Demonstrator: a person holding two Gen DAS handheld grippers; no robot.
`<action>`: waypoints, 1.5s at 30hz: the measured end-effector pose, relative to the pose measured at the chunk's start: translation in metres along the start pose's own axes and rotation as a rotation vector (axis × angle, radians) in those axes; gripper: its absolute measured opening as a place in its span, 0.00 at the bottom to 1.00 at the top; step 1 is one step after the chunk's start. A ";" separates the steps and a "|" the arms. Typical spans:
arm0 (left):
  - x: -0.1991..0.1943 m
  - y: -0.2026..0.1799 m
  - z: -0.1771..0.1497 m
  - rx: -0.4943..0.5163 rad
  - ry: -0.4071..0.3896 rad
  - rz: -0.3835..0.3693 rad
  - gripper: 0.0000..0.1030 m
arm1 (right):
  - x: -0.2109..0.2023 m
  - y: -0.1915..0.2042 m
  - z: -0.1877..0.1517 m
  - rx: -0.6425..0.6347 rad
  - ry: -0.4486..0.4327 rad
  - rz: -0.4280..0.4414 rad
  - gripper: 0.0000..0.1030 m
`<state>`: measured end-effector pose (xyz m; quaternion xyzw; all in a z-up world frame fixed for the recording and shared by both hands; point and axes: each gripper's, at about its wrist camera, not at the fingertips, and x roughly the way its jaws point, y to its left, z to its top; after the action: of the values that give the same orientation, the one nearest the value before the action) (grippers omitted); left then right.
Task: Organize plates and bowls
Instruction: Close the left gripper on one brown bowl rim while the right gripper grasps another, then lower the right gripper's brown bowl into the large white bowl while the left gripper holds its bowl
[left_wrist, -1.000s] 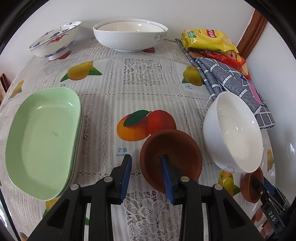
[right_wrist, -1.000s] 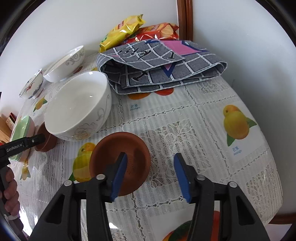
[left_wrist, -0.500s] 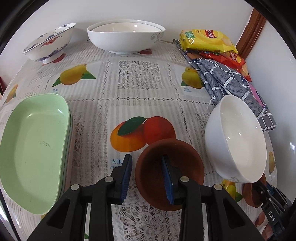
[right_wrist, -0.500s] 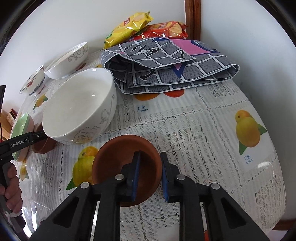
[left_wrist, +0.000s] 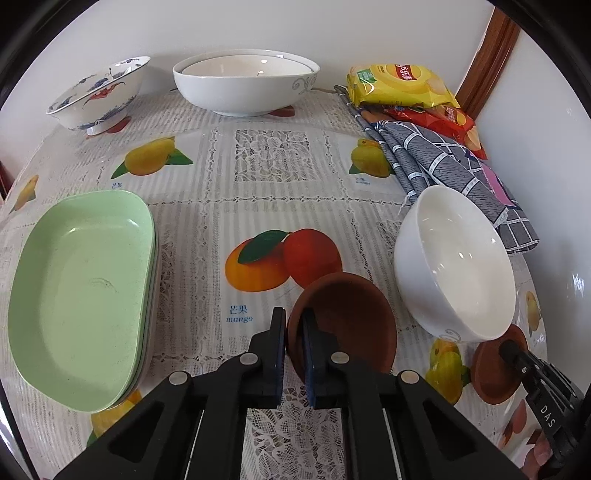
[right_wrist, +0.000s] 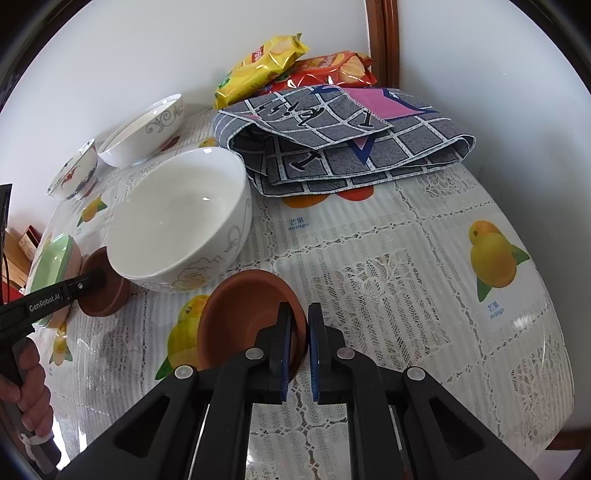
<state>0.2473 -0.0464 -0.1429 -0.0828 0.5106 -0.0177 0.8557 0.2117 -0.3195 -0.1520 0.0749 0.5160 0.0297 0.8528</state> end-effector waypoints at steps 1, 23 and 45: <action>-0.002 0.000 0.000 0.003 -0.004 -0.003 0.09 | -0.002 0.001 0.000 0.000 -0.003 0.004 0.08; -0.081 0.004 0.006 0.007 -0.127 -0.026 0.09 | -0.068 0.019 0.007 -0.011 -0.124 0.016 0.09; -0.116 0.032 0.017 -0.048 -0.204 0.001 0.09 | -0.092 0.053 0.044 -0.055 -0.219 0.069 0.09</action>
<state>0.2052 0.0005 -0.0393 -0.1046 0.4211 0.0035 0.9010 0.2090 -0.2833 -0.0429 0.0719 0.4158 0.0648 0.9043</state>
